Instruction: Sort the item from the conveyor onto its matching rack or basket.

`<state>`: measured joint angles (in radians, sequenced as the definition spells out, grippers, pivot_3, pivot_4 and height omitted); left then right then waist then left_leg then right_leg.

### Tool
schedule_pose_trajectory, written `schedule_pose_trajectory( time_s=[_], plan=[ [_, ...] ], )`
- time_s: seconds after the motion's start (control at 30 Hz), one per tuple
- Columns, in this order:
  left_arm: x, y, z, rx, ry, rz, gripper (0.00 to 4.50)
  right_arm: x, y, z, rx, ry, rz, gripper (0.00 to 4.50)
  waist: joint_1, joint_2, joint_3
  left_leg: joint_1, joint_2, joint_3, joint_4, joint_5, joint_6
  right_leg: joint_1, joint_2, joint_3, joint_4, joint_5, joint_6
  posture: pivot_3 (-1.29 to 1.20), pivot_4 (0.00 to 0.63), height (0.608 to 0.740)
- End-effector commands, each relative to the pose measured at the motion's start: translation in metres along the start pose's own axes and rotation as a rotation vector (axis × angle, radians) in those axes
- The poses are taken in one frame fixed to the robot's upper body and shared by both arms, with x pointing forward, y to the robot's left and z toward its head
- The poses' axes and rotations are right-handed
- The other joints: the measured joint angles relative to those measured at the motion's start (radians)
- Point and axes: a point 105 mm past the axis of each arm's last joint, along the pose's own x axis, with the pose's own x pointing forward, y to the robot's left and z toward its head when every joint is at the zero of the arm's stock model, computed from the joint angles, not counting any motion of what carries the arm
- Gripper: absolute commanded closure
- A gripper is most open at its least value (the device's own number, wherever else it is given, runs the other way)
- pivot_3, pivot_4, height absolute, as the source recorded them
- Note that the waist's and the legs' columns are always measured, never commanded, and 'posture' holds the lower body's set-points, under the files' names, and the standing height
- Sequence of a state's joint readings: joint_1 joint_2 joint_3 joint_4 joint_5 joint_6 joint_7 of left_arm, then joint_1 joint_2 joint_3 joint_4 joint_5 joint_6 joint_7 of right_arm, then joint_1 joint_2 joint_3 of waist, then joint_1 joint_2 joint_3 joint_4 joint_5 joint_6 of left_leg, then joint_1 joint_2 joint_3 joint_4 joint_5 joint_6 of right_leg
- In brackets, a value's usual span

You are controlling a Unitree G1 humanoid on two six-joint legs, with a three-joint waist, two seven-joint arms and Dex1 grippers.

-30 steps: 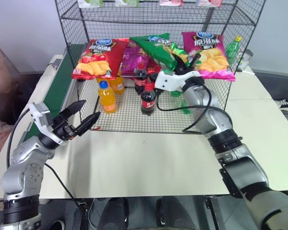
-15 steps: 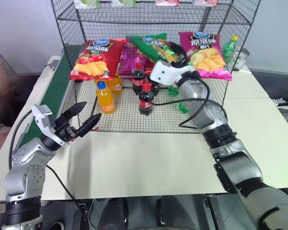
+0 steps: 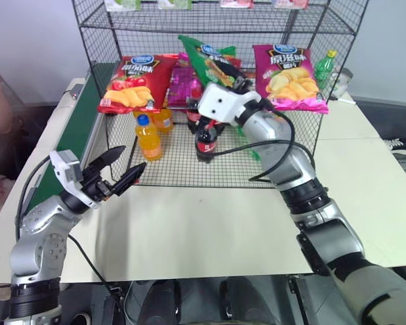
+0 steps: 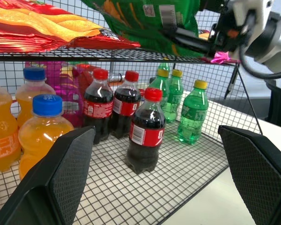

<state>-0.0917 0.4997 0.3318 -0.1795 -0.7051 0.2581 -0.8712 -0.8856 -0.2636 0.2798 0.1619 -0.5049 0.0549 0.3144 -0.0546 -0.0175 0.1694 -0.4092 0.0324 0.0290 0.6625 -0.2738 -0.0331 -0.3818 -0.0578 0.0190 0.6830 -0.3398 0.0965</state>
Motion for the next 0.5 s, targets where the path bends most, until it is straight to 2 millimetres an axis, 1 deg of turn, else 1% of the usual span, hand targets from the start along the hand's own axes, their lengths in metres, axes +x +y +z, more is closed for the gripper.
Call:
schedule_pose_trajectory(
  time_s=[0.03,0.1,0.13,0.2,0.27,0.33,0.37,0.43,0.5],
  plan=[
    [0.000,-0.001,0.008,0.041,-0.016,-0.007,0.00,-0.002,-0.002,0.021,0.111,-0.091,0.002,1.49,-0.001,0.000,0.000,0.000,0.000,0.000,0.000,0.000,0.000,0.000,0.000,0.000,0.000,0.000,0.000,0.00,0.150,0.739],
    [-0.001,-0.001,0.008,0.042,-0.015,-0.006,0.00,-0.004,-0.005,0.027,0.134,-0.122,-0.010,1.49,0.000,0.000,0.000,0.000,0.000,0.000,0.000,0.000,0.000,0.000,0.000,0.000,0.000,0.000,0.000,0.00,0.150,0.739],
    [-0.001,-0.002,0.007,0.043,-0.013,-0.006,0.00,-0.005,-0.009,0.031,0.173,-0.144,-0.025,1.49,0.002,0.000,0.000,0.000,0.000,0.000,0.000,0.000,0.000,0.000,0.000,0.000,0.000,0.000,0.000,0.00,0.150,0.739],
    [-0.002,-0.002,0.007,0.045,-0.009,-0.005,0.00,-0.009,-0.021,0.045,0.364,-0.229,-0.050,1.49,0.004,0.000,0.000,0.000,0.000,0.000,0.000,0.000,0.000,0.000,-0.001,0.000,0.000,0.000,0.000,0.00,0.150,0.739],
    [-0.004,-0.003,0.007,0.048,-0.005,-0.006,0.00,-0.018,-0.032,0.056,0.545,-0.318,-0.044,1.49,0.006,0.000,0.000,0.000,0.000,0.000,0.000,0.000,0.000,0.000,0.000,0.000,0.000,0.000,0.000,0.00,0.150,0.739],
    [-0.006,-0.003,0.008,0.053,-0.002,-0.002,0.00,-0.027,-0.041,0.061,0.651,-0.376,-0.045,1.49,0.009,0.000,0.000,0.000,0.000,0.000,0.000,0.000,0.000,0.000,0.000,0.000,0.000,0.000,0.000,0.00,0.150,0.739],
    [-0.009,-0.001,0.010,0.069,0.004,0.009,0.00,-0.036,-0.048,0.063,0.755,-0.419,-0.037,1.49,0.010,0.000,0.000,0.000,0.000,0.000,0.000,0.000,0.000,0.000,-0.001,0.000,0.000,0.000,0.000,0.00,0.150,0.739],
    [-0.015,0.004,0.014,0.098,0.014,0.037,0.00,-0.056,-0.055,0.062,0.911,-0.491,0.011,1.49,0.014,0.000,0.000,0.000,0.000,-0.001,0.000,-0.001,0.001,0.001,-0.002,-0.001,-0.001,0.000,0.000,0.00,0.150,0.739],
    [-0.022,0.008,0.017,0.108,0.041,0.073,0.00,-0.078,-0.051,0.048,1.029,-0.471,0.089,1.49,0.015,0.000,0.000,0.000,0.000,-0.001,0.000,-0.001,0.002,0.002,-0.002,-0.002,-0.002,0.000,0.000,0.00,0.150,0.739]
  ],
)
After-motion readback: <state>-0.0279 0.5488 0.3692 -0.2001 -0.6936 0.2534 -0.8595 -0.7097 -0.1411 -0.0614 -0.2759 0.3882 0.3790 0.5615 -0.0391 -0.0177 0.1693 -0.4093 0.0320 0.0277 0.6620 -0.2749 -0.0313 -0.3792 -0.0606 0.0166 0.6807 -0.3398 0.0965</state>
